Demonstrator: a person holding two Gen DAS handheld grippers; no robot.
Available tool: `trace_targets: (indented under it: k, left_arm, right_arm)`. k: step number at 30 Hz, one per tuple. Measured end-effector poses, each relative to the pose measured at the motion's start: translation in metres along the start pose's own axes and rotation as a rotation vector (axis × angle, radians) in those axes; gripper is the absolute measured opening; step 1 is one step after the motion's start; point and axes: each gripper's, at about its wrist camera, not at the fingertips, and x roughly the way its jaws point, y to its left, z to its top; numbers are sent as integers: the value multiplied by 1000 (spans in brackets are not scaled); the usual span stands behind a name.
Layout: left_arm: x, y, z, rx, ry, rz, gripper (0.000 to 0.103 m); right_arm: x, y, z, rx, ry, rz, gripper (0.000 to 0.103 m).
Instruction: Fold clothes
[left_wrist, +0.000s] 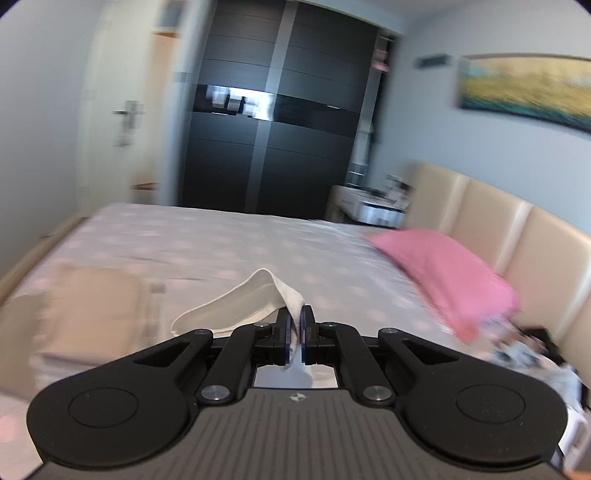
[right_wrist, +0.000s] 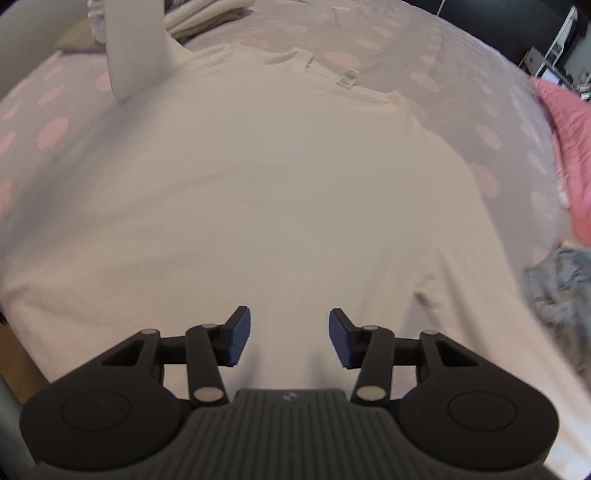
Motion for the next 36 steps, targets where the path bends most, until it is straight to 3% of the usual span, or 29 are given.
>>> trace_targets:
  k: [6,12,20,24,27,32,34,36]
  left_arm:
    - [72,-74,-36,59,129,-150,3]
    - [144,-125,-117,75,325,-221,3]
    - [232,-185,-219,99,589,-298,3]
    - [244,-193,-247,138,688,-297,4]
    - [242,-198,-255,163,720,-297,12]
    - [222,-185,-242,164,699,-306,25]
    - [212,-176,-233,165,689,-302,41]
    - [198,-160,-225,182,668,-289,43]
  right_arm:
    - [-8,-54,-6,72,-23,-25,51]
    - [0,-83,-5,163,-52,-10,51]
    - [31,-89,-10,203,11,-15,50]
    - [36,-88,-10,204,25,-33,50]
    - [37,-87,-10,210,27,-30,50]
    - [38,-87,-5,228,16,-20,50]
    - [38,-89,-2,243,4,-18,50]
    - [36,-91,1,267,-15,-18,51]
